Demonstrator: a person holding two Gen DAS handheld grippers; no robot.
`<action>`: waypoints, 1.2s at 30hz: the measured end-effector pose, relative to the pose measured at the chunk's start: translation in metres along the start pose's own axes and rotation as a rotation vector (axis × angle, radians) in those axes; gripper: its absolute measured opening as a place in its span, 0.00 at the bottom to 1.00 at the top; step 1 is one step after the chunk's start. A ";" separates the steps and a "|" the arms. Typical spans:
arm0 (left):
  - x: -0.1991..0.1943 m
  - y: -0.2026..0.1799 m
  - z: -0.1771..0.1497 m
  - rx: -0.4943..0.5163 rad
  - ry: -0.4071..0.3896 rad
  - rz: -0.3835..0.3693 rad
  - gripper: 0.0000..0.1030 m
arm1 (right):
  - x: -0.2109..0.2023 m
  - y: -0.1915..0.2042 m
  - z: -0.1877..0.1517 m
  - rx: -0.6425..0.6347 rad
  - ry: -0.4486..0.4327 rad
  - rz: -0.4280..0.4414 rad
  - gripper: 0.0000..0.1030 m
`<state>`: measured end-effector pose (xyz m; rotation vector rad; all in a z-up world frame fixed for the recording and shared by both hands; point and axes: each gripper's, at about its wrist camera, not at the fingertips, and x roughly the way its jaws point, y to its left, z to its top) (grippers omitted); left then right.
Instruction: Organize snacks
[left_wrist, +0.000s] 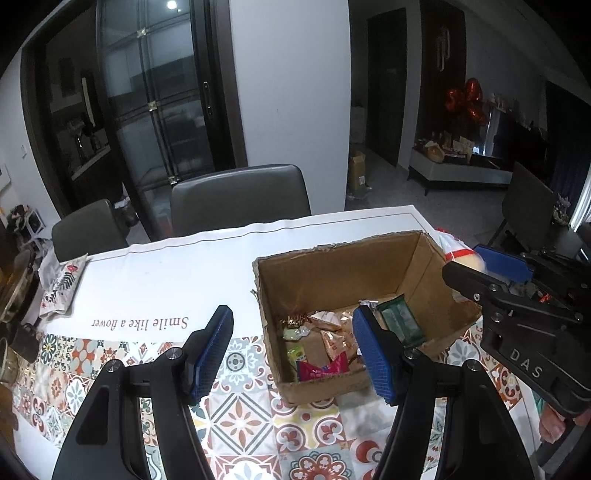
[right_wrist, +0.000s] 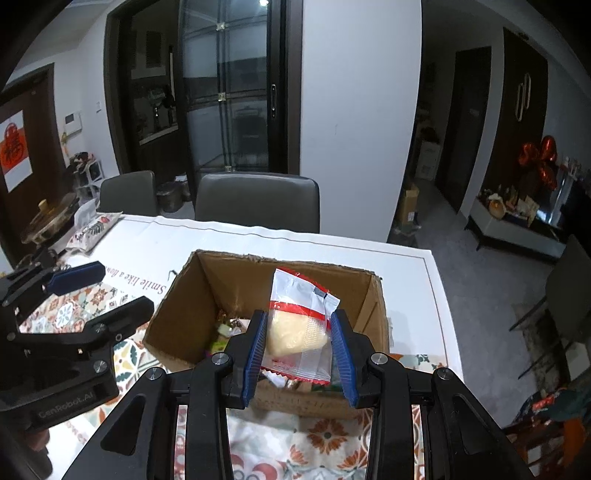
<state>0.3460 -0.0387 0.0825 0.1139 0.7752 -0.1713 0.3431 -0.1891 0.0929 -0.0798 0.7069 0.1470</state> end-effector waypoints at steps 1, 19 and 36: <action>0.001 0.000 0.001 0.001 0.001 0.003 0.64 | 0.002 -0.001 0.002 -0.004 0.001 -0.003 0.36; -0.042 -0.001 -0.034 -0.014 -0.096 0.021 0.69 | -0.035 0.005 -0.033 0.005 -0.054 -0.052 0.59; -0.124 -0.021 -0.117 -0.014 -0.223 0.067 0.89 | -0.128 0.019 -0.117 0.012 -0.203 -0.097 0.83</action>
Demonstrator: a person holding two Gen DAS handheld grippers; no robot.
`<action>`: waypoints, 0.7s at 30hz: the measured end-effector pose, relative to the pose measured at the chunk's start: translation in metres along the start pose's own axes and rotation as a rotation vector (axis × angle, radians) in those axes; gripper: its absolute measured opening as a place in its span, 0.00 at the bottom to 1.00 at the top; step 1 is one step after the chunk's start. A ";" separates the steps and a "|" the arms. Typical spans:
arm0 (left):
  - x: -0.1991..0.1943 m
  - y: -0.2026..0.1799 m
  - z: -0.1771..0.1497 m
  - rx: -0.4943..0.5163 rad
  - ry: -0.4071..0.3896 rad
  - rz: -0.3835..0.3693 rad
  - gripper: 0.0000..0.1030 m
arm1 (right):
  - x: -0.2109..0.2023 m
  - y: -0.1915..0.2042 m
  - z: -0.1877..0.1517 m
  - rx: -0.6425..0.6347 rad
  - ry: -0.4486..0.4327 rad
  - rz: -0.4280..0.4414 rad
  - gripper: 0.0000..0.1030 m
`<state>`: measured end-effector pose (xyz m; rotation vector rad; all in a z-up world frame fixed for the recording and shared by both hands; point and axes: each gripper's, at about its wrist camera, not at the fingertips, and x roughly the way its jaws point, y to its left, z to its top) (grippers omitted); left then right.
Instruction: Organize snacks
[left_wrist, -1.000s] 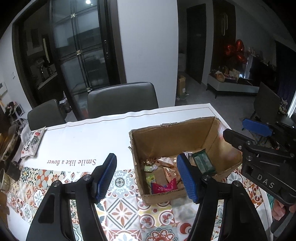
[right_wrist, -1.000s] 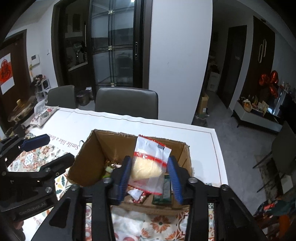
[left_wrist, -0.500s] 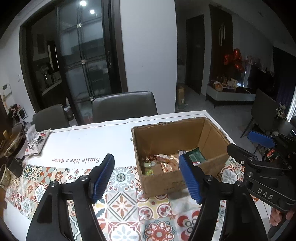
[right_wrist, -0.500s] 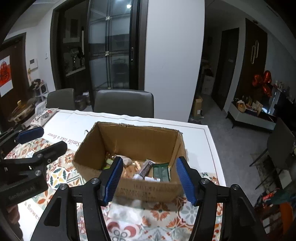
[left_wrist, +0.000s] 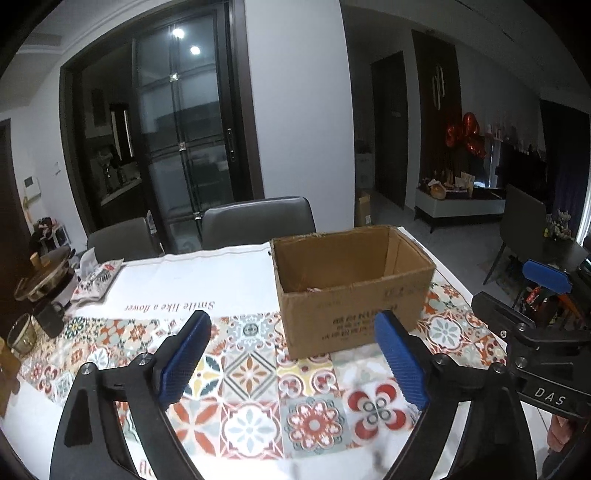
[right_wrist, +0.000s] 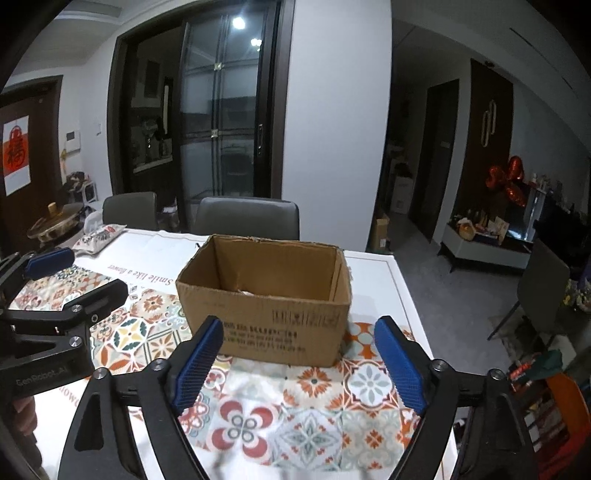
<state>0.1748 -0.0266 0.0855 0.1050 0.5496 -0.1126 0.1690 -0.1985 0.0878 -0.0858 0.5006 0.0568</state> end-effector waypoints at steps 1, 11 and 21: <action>-0.005 -0.001 -0.006 -0.003 0.000 0.001 0.90 | -0.006 0.000 -0.005 0.005 -0.003 -0.003 0.84; -0.046 -0.013 -0.047 -0.021 -0.026 0.004 0.93 | -0.049 -0.007 -0.043 0.035 -0.032 0.000 0.85; -0.075 -0.016 -0.073 -0.034 -0.084 0.014 0.99 | -0.076 -0.010 -0.070 0.079 -0.063 0.014 0.85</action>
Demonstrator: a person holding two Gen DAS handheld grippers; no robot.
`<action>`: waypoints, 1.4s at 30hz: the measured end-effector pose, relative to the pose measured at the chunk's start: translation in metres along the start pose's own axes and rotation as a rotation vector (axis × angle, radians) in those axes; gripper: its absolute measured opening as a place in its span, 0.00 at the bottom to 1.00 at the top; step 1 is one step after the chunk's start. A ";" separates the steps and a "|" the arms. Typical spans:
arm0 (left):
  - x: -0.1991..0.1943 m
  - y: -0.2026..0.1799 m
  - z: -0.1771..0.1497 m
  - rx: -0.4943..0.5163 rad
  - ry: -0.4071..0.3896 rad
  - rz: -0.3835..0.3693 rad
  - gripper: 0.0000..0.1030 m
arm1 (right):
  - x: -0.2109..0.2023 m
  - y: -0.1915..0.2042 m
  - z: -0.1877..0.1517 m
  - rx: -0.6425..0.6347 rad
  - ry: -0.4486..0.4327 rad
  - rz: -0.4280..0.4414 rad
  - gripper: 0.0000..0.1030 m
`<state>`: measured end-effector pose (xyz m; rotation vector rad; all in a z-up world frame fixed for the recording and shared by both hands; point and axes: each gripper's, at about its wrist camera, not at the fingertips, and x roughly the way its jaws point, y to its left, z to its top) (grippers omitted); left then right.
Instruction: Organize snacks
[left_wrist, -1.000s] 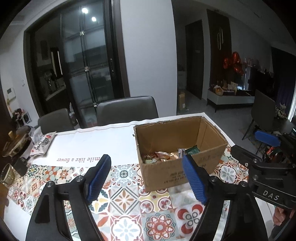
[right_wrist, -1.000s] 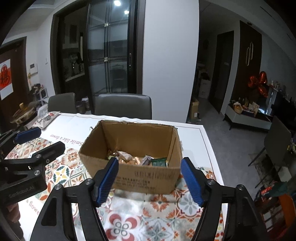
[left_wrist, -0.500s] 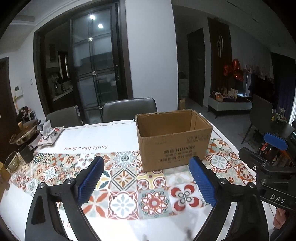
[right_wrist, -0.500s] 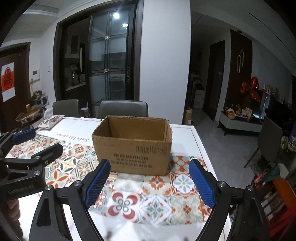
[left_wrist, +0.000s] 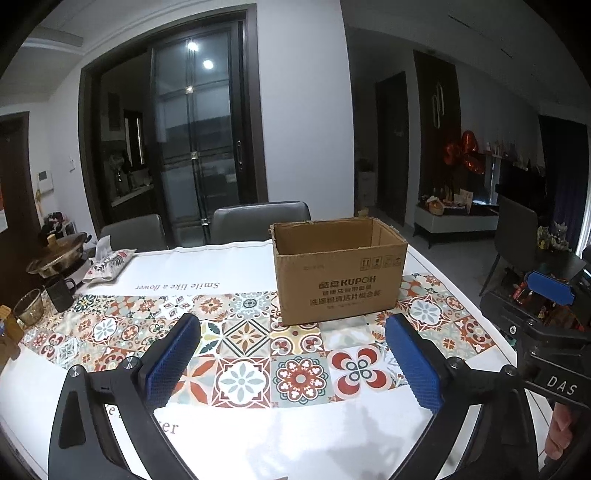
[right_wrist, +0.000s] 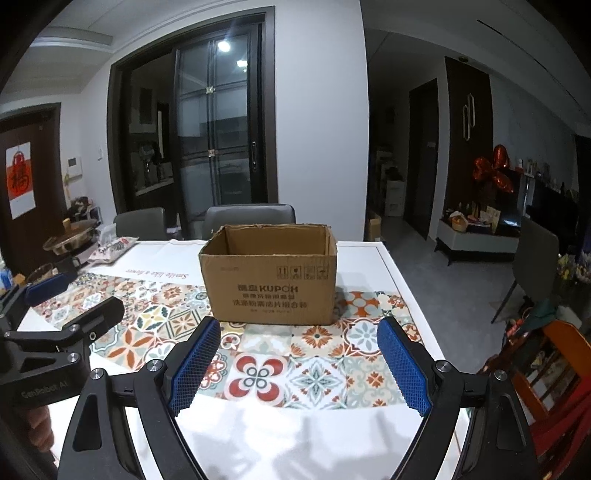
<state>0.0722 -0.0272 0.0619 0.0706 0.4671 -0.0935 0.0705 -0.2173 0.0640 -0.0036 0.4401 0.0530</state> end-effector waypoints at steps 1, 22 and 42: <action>-0.001 0.000 -0.002 0.005 0.003 0.001 0.99 | -0.001 0.000 -0.001 -0.002 -0.002 -0.002 0.85; -0.009 0.000 -0.008 -0.001 -0.022 0.036 1.00 | -0.007 0.003 -0.010 -0.010 -0.012 0.000 0.85; -0.006 0.000 -0.012 -0.002 -0.014 0.028 1.00 | -0.007 0.003 -0.010 0.001 -0.010 0.007 0.85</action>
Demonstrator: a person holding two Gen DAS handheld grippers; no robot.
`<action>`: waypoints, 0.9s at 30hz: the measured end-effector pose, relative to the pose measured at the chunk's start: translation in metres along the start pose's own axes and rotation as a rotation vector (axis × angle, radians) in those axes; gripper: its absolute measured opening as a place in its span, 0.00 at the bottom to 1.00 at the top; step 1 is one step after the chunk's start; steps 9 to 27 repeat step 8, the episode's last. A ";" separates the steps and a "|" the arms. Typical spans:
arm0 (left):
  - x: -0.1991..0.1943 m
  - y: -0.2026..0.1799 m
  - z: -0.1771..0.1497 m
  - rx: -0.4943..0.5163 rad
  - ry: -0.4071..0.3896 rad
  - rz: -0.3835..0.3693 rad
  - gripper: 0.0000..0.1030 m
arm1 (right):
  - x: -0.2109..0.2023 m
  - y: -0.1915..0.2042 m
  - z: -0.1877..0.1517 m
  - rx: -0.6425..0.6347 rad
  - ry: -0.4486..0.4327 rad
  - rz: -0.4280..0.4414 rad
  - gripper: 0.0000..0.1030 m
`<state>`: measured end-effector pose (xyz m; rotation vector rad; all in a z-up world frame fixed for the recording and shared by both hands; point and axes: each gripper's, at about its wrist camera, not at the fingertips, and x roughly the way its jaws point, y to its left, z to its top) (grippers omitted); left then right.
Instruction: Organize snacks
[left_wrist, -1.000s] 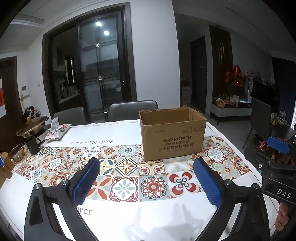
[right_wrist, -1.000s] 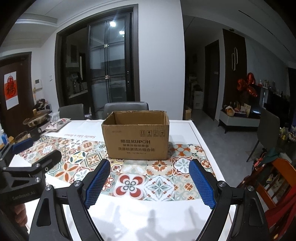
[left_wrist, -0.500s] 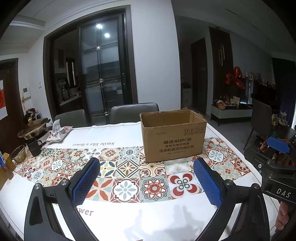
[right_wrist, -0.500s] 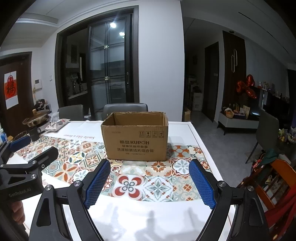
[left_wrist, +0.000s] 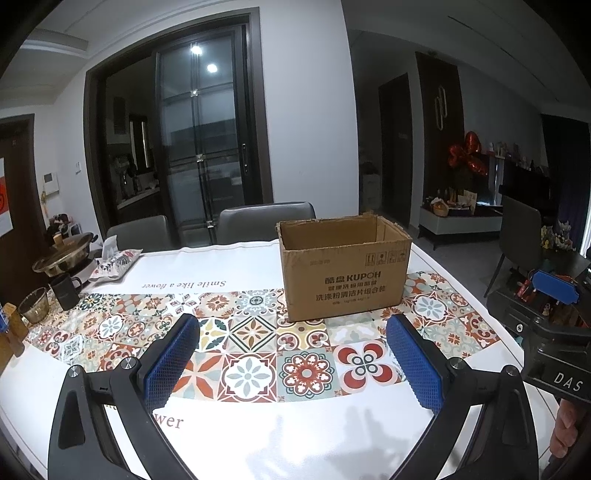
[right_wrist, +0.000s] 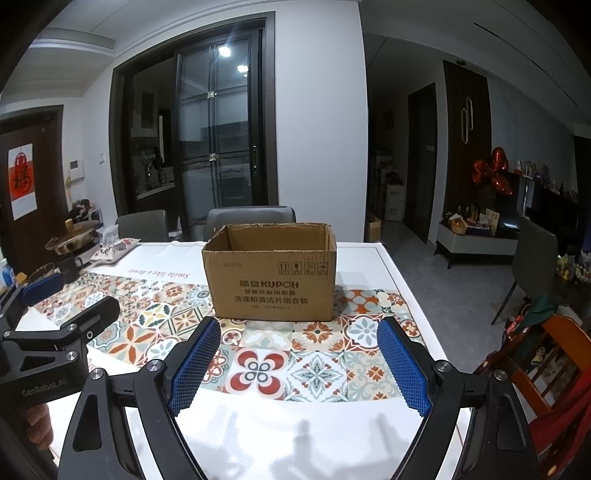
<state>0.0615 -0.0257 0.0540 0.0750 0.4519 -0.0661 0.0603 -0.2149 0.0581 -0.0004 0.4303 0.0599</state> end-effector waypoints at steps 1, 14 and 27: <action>0.001 0.001 0.000 -0.003 0.001 0.000 1.00 | 0.000 0.000 0.000 -0.001 0.002 0.001 0.85; 0.002 0.002 -0.002 -0.011 0.007 0.006 1.00 | 0.001 0.002 0.000 -0.007 0.003 -0.006 0.85; 0.002 0.002 -0.002 -0.011 0.007 0.006 1.00 | 0.001 0.002 0.000 -0.007 0.003 -0.006 0.85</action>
